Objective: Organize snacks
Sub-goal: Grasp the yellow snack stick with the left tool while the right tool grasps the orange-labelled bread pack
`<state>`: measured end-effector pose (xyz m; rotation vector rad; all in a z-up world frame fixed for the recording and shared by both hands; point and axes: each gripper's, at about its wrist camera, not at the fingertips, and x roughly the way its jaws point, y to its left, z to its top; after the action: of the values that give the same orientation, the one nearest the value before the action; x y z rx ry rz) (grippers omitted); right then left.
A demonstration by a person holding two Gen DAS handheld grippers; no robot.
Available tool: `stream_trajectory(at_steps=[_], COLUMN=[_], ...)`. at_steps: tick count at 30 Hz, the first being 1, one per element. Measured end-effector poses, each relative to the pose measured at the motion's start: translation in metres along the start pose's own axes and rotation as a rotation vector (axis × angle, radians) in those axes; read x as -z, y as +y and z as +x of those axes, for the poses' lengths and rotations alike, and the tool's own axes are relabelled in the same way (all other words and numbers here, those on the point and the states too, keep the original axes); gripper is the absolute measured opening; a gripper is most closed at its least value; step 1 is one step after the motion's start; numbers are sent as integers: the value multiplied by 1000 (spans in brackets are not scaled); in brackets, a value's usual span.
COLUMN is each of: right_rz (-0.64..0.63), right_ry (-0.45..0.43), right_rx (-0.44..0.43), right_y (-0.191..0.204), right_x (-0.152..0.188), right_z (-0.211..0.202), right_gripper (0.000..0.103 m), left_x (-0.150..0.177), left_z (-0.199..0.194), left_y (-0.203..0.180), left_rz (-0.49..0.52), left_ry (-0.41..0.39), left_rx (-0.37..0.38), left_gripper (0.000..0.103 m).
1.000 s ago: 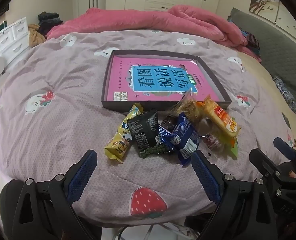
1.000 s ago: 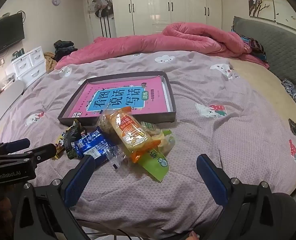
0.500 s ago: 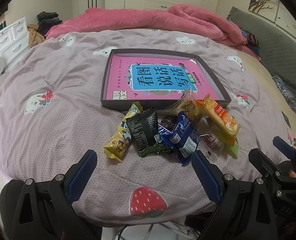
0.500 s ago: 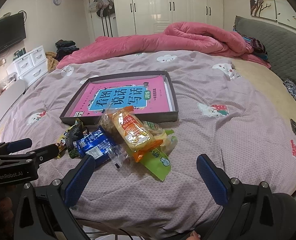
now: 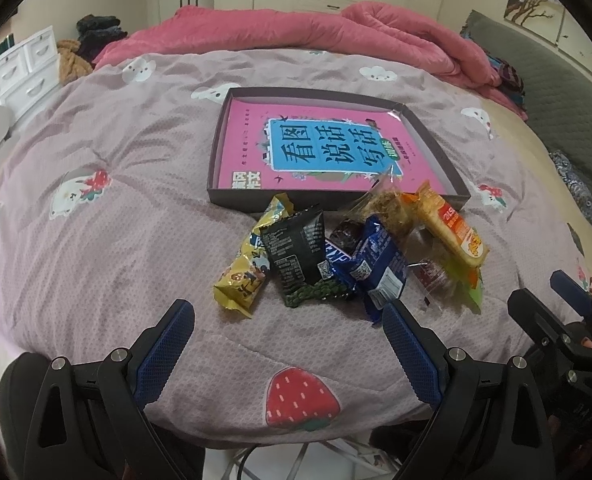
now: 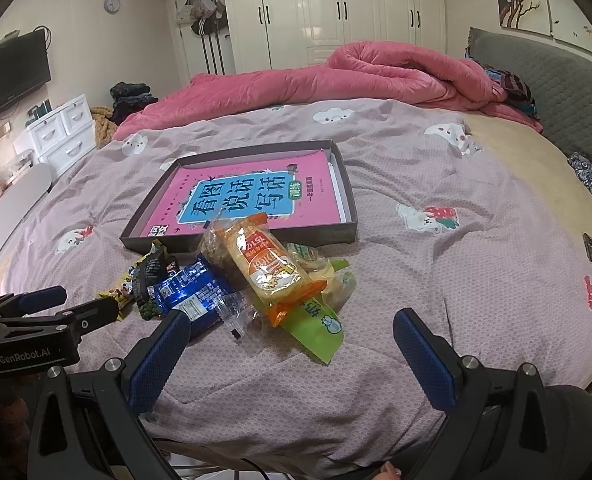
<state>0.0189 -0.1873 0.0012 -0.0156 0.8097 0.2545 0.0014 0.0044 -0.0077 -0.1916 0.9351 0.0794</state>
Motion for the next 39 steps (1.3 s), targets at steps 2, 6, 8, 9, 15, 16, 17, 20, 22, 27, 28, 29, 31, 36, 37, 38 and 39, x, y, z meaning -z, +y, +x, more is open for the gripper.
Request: stream_trajectory(at_steps=[2,6,8,9,15,16,17,20,22,27,28,29,31,36,37,38,39], right_rz=[6,9,5,3,-1,-4,-8,-18,-29,-43,-45,-52,-72,-167,-188,-210,-236], right_ry=[5,3,6,8,18,21,23,28,29,48,52,58,67,78,76,75,75], right_rx=[-4,-12,-16,-19,-41,-42,-40,-43,-43,-47,-51,-53,-57,-40,-38,-39,-36], right_y=[-1,-3,-2,-2,-3,-2,-3,-2,-3,-5,-5,-5,-3,9,12,15,18], right_x=[-1,-3,-4,-4,-9,-9,-10,-13,-16,-23,-24,-26,-28,-31,-31,-31,-31], right_z=[2,3,5,6,12,13,15,21,25,37,40,43,48,61,62,64,66], right_gripper=[102,102,102,102,102,102,102,99,97,87,86,83,79,72,72,70,67], left_x=[0,-2,-3,-4,-7,-8,-9,-12,-14,-18,-19,-20,-20,-21,-20,-21,-21], left_z=[1,6,11,13,31,35,39,48,51,55,57,58,60,66,68,69,69], left_y=[4,16,25,29,56,59,61,64,63,54,52,51,49,47,48,49,49], left_rz=[-10,-47,-80,-101,-170,-178,-175,-144,-120,-38,-29,-21,-5,20,18,17,17], left_ry=[-5,-9,2,6,90,97,96,94,89,80,83,86,93,117,119,122,124], left_rx=[-3,-14,-12,2,-25,-29,-36,-49,-65,-69,-63,-58,-52,-30,-26,-19,-11], left_gripper=[95,95,95,95,95,95,95,95,95,95,95,95,91,71,67,66,65])
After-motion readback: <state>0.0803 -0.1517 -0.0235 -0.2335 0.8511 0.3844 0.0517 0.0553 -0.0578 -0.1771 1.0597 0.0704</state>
